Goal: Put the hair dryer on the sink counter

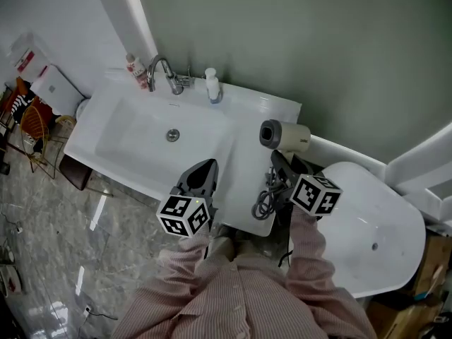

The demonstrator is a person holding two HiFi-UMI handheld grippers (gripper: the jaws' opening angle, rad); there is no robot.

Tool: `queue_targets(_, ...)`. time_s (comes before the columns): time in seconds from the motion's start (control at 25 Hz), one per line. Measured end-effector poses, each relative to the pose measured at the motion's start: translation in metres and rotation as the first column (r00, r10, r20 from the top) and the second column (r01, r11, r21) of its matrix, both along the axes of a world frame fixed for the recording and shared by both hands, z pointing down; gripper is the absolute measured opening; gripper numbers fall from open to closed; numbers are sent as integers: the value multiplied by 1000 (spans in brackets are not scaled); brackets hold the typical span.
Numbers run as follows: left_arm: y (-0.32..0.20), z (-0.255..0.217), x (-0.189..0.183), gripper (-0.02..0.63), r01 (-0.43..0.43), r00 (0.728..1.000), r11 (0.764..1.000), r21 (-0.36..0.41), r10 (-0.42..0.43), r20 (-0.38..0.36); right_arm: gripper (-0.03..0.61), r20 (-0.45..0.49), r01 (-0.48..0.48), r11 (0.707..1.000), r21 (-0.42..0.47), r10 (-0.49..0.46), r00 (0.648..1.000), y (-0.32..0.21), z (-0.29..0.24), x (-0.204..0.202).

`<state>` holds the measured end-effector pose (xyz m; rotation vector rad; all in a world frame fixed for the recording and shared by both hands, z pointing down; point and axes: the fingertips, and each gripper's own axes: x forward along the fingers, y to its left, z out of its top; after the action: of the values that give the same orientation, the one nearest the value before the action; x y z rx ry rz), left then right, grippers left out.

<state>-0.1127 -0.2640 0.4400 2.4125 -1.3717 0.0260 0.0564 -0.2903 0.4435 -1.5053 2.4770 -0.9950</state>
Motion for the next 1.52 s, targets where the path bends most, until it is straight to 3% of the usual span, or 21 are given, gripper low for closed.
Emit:
queue_targets(0.24, 4, 15, 23, -2, -68, 998, 996, -53, 69, 7, 163, -25, -23, 999, -28, 22, 999, 0, 11, 7)
queue_targets(0.48, -73, 60, 8, -3, -106, 994, 982, -156, 105, -12, 162, -84, -29, 991, -127, 19, 996, -72, 61, -21)
queue_targets(0.84, -110, 101, 13, -2, -124, 992, 960, -250, 122, -20, 163, -134, -30, 976, -215, 1, 991, -106, 106, -27)
queue_targets(1.52, -124, 151, 21, -2, -134, 991, 919, -370, 134, -26, 163, -270, -28, 932, -361, -75, 960, -128, 159, -39)
